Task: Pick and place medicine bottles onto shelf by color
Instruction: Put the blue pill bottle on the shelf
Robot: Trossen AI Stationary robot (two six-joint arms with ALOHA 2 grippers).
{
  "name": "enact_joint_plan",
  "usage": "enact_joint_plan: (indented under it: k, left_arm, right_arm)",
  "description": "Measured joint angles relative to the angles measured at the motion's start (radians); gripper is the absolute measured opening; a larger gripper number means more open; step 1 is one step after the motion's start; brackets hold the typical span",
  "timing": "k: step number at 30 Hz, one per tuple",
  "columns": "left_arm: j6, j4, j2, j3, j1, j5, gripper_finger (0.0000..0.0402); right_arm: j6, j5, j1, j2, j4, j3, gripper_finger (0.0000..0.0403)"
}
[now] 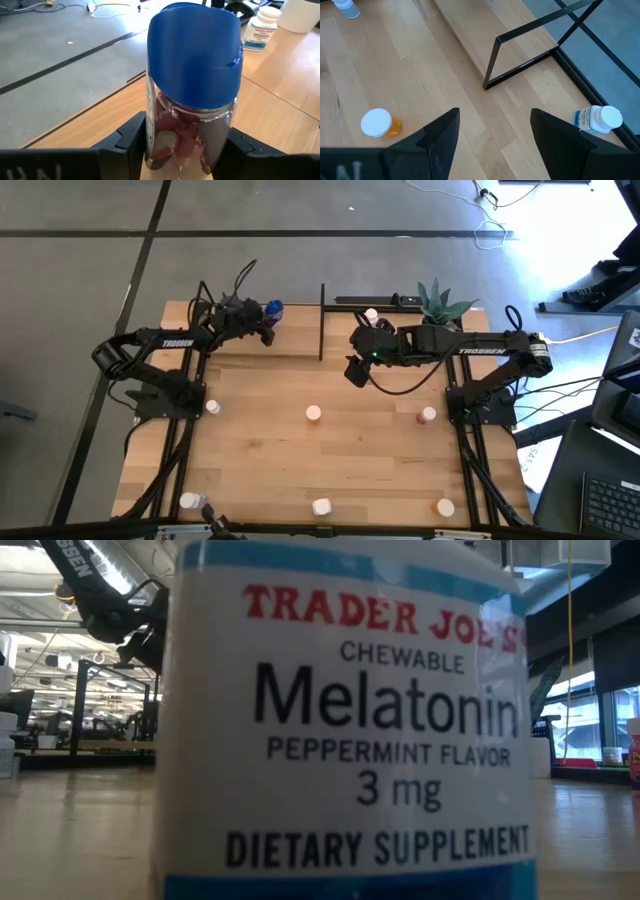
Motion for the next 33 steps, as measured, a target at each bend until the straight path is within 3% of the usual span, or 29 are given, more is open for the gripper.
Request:
enact_joint_plan:
  k: [33]
  left_arm:
    - [0.000,-0.049,0.027,-0.003,0.000,-0.020,0.0158]
  right_arm:
    - [0.000,0.000,0.000,0.000,0.000,0.000,0.0245]
